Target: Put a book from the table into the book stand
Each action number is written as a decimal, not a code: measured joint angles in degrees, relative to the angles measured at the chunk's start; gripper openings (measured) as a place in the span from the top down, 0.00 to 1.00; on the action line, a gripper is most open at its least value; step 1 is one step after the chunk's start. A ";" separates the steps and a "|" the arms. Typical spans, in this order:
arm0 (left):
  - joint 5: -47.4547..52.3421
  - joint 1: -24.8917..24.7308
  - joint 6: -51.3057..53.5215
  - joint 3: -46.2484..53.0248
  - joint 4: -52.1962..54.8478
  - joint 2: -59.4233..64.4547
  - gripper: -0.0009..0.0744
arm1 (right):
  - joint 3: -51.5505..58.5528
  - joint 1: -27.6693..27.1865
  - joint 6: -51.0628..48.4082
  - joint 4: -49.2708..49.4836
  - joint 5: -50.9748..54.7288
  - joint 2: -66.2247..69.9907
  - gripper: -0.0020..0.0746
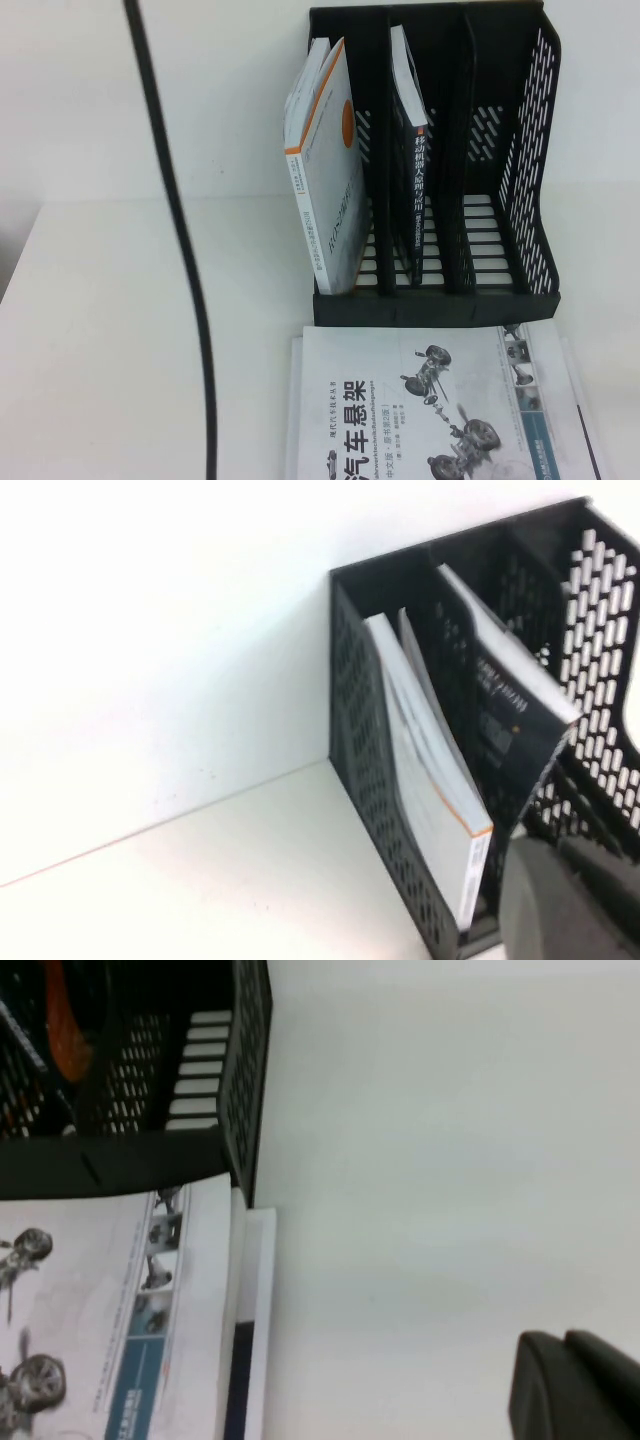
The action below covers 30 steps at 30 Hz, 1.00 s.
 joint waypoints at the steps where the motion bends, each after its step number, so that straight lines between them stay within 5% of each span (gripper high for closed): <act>1: -3.96 0.00 -0.31 4.76 0.09 -2.07 0.99 | 0.35 0.00 0.59 0.10 -0.26 0.00 0.98; 14: -54.36 0.00 -2.18 58.14 -0.12 -20.01 0.99 | 2.72 0.00 -4.57 10.66 -0.86 0.00 0.98; 19: -59.98 0.00 -2.49 65.39 -0.12 -20.94 0.99 | 3.46 0.00 -6.13 13.18 -0.76 0.00 0.98; 30: -55.16 0.00 -2.49 67.21 -0.12 -20.94 0.99 | 3.46 0.00 -6.62 13.59 -0.76 0.00 0.98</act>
